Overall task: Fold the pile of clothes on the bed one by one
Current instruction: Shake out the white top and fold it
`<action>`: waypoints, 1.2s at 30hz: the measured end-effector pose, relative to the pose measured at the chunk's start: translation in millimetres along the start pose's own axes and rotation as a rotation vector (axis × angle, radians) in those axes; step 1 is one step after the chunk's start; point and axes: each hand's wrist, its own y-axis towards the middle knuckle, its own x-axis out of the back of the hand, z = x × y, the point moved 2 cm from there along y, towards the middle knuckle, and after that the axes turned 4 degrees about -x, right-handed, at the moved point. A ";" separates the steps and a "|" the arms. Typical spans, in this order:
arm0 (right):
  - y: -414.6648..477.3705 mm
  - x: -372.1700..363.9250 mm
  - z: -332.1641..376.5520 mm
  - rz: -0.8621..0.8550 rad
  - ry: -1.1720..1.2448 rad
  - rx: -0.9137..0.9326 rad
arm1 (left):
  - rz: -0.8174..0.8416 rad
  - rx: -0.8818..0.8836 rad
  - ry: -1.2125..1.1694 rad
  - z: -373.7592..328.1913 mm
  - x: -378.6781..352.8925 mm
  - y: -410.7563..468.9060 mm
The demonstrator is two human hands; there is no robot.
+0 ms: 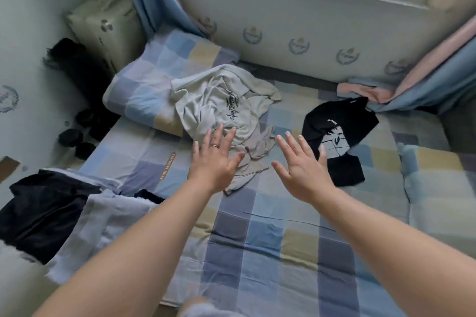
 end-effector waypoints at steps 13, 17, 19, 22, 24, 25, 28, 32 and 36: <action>96.0 -28.8 -31.8 0.066 -0.020 0.087 | 0.106 -0.027 0.271 48.1 -6.5 112.3; 206.0 -85.7 -12.7 0.062 0.021 0.077 | 0.100 -0.042 0.339 136.3 -46.0 222.3; 263.3 -123.2 -3.2 0.052 0.028 0.071 | 0.117 -0.046 0.337 177.4 -77.9 281.7; 346.9 -186.6 18.7 0.127 0.016 0.084 | 0.169 -0.012 0.343 239.4 -124.4 362.4; 406.5 -235.8 38.8 0.174 0.055 0.082 | 0.127 0.040 0.354 287.6 -154.6 416.4; 436.4 -258.2 49.7 0.200 0.084 0.089 | 0.109 0.083 0.348 310.9 -168.8 440.6; 524.6 -318.8 86.1 0.178 0.175 0.102 | 0.151 0.259 0.266 376.1 -222.3 486.3; 612.4 -379.7 117.1 0.167 0.244 0.086 | 0.105 0.319 0.234 427.3 -287.1 507.2; 645.1 -406.7 118.1 0.099 0.295 0.125 | -0.011 0.277 0.147 442.0 -300.9 521.6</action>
